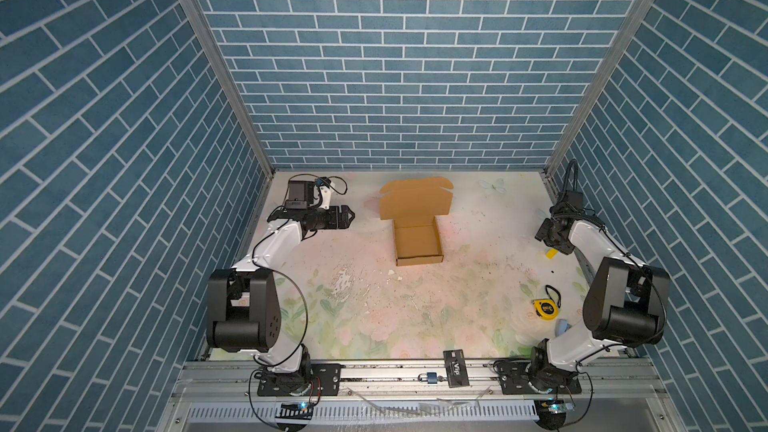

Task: Fold the paper box
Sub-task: 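Lower the right gripper onto the small yellow block and close on it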

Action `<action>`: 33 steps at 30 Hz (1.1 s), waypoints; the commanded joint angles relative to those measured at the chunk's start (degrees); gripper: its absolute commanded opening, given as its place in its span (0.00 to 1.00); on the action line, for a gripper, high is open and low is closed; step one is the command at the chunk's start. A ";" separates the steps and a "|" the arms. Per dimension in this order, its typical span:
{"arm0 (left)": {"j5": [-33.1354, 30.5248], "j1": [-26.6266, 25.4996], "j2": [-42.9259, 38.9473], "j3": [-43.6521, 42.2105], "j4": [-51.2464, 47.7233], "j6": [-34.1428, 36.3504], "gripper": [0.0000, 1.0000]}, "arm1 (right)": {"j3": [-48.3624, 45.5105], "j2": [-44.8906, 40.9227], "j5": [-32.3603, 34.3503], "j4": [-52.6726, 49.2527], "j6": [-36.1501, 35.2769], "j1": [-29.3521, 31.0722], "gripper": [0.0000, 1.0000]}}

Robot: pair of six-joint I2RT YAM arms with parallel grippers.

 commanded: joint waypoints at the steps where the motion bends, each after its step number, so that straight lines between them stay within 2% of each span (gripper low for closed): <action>1: -0.01 0.09 -0.87 -0.56 0.42 0.46 0.91 | -0.49 1.78 -2.06 1.60 1.35 -2.01 0.57; 19: -1.01 -0.26 -1.53 -0.86 0.45 1.36 0.92 | -2.04 5.77 -5.06 5.19 1.67 -6.07 0.48; 33: -1.82 -0.26 -2.77 -1.28 0.01 2.10 0.92 | -2.99 9.22 -7.48 7.74 1.76 -7.32 0.37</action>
